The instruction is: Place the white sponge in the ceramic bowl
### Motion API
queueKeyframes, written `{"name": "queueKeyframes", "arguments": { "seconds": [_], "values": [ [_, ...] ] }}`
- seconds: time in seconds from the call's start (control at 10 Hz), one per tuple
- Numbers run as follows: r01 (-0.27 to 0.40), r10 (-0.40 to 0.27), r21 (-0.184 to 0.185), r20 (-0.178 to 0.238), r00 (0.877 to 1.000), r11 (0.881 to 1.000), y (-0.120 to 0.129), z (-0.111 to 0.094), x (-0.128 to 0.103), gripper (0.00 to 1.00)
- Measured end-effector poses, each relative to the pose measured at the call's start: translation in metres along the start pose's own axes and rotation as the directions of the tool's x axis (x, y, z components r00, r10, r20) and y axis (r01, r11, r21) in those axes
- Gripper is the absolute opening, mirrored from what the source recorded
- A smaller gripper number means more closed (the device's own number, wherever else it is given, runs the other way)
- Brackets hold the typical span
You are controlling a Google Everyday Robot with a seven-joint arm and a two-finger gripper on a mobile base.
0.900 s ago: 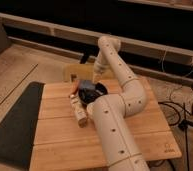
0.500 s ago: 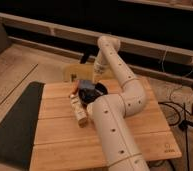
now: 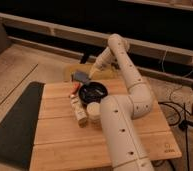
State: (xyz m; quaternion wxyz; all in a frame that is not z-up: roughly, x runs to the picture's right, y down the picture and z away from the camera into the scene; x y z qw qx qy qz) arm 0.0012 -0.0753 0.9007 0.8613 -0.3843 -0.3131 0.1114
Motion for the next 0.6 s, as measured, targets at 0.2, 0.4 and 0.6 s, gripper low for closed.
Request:
{"name": "queueKeyframes", "arguments": {
  "seconds": [0.2,0.4,0.6],
  "values": [
    [-0.023,0.020,-0.052,-0.061,0.998,0.998,0.0155,-0.0032,0.0243,0.80],
    [-0.021,0.018,-0.055,-0.063,0.998,0.998,0.0154,-0.0010,0.0228,0.80],
    [-0.023,0.020,-0.054,-0.064,0.998,0.998,0.0157,-0.0020,0.0242,0.80]
  ]
}}
